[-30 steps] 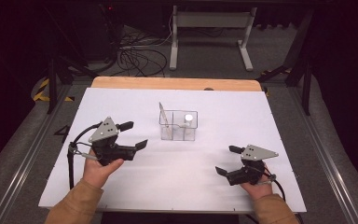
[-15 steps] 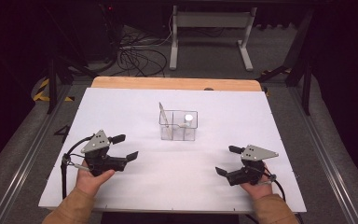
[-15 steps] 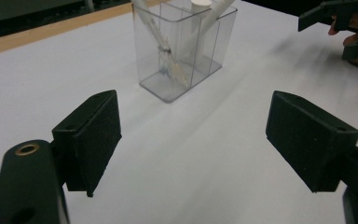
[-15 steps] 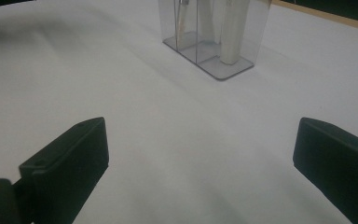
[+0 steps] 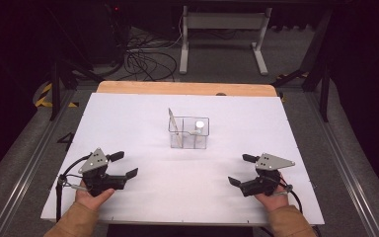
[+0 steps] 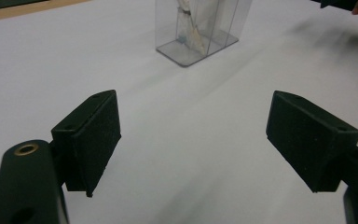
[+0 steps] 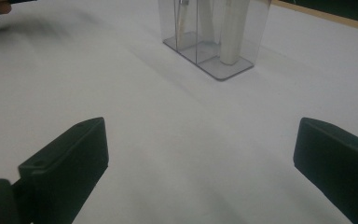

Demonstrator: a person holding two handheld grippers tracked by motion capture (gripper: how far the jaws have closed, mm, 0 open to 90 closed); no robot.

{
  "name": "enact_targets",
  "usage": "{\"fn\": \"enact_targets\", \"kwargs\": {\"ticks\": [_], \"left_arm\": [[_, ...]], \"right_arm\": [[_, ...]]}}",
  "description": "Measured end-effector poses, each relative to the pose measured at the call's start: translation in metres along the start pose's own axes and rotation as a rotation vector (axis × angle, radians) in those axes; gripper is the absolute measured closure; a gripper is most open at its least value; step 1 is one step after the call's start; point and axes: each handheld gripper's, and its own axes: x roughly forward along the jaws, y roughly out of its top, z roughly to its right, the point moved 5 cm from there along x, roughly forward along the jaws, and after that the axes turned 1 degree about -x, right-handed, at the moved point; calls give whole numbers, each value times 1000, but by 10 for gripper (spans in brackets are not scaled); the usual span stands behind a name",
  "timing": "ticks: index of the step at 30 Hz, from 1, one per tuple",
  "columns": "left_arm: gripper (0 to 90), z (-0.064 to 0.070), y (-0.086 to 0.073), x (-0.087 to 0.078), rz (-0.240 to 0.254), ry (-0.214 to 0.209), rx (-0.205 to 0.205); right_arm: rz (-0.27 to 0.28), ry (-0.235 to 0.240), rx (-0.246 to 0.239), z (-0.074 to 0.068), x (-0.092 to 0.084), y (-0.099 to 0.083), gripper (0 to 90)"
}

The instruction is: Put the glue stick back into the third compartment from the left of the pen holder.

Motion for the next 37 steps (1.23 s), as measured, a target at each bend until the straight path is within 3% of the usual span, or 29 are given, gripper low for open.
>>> {"fn": "enact_targets", "kwargs": {"ticks": [9,13,22,29,37], "left_arm": [[179,-5,-18,-3,-24,63,8],[177,-5,-19,2,-34,61,6],[166,-5,-17,1,1,30,-12],[160,-5,-17,2,-5,39,-1],[155,-6,-17,0,4,15,-29]], "right_arm": [[1,3,-1,0,0,0,35],[2,4,-2,-1,0,0,35],[3,6,-8,-1,0,0,33],[2,6,-6,-1,0,0,33],[2,6,-5,-1,1,0,33]]}}
